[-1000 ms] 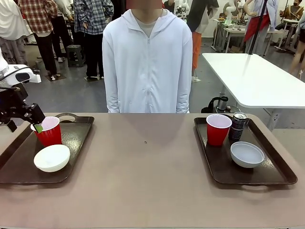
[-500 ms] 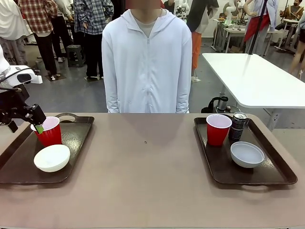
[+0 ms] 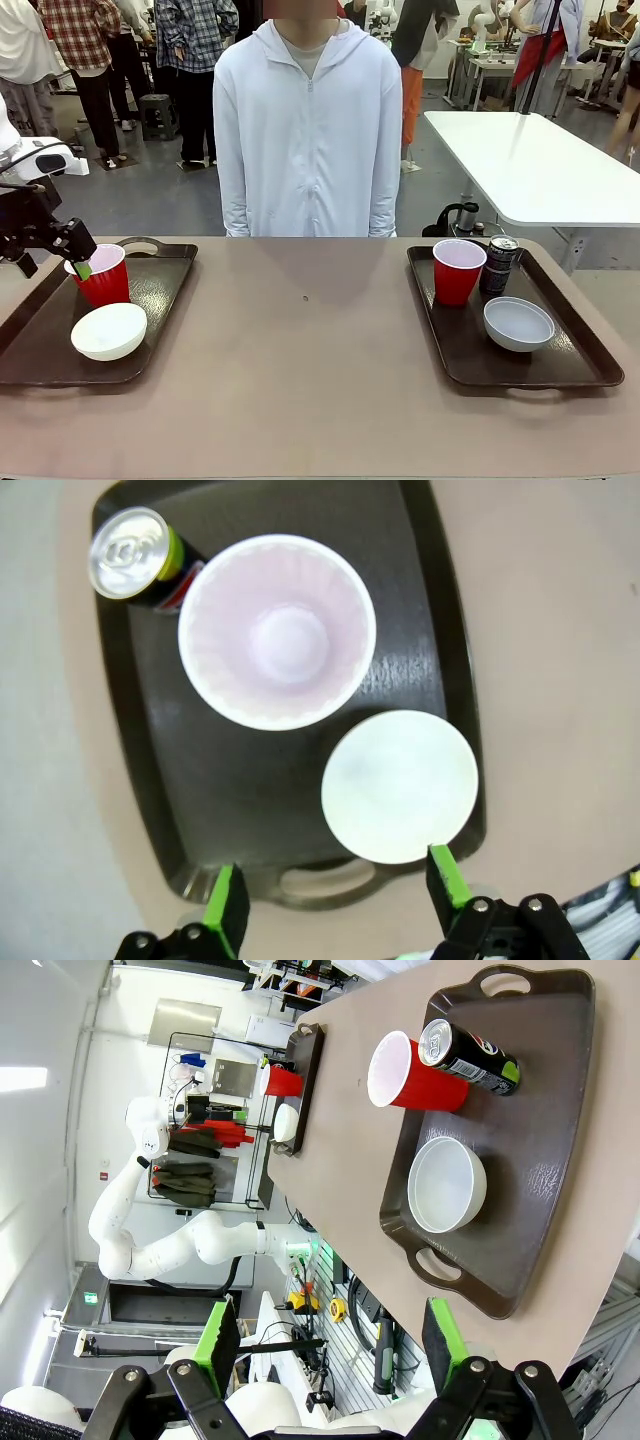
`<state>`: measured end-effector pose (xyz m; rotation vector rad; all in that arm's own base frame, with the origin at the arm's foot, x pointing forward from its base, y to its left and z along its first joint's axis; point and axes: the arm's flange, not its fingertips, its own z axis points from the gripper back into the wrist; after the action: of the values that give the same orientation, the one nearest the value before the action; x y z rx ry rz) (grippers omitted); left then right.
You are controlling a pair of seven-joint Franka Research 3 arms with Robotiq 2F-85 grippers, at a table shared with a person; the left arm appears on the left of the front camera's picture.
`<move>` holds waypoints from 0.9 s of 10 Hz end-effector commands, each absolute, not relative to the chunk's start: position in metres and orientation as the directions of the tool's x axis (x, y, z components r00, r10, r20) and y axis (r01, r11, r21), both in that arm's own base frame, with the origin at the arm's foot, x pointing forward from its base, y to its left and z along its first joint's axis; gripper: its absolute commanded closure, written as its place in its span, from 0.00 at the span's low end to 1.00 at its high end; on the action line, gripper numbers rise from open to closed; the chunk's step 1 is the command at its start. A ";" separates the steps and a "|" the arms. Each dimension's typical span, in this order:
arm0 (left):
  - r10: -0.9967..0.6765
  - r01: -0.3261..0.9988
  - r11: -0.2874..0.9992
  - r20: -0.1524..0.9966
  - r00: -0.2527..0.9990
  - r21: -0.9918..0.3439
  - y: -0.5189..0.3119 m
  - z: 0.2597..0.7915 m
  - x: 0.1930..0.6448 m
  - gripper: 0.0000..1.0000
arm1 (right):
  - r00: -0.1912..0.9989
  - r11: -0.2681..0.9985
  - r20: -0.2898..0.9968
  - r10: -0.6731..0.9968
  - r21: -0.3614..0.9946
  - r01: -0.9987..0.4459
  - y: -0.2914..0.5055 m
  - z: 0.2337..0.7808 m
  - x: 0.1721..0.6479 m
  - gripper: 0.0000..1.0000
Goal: Prepare tableware on both trays.
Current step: Pick up a Picnic Bowl from the table and place it on a Handle tray.
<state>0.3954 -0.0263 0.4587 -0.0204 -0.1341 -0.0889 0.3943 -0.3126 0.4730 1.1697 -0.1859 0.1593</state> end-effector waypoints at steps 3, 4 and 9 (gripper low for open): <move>-0.089 0.107 0.906 0.062 0.994 -0.409 0.037 0.482 0.427 0.07 | 0.972 0.384 0.233 0.030 0.895 -0.226 -0.312 0.474 0.394 0.04; -0.114 0.109 0.834 0.025 0.993 -0.541 0.069 0.484 0.440 0.07 | 0.972 0.384 0.233 0.030 0.895 -0.226 -0.312 0.474 0.394 0.04; 0.002 -0.031 0.555 -0.036 0.999 -0.831 0.210 0.432 0.486 0.07 | 0.972 0.384 0.233 0.030 0.895 -0.226 -0.312 0.474 0.394 0.04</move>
<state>0.4643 0.1911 0.4273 -0.9237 0.0406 -0.0082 0.3943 -0.3127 0.4730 1.1701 -0.1861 0.1593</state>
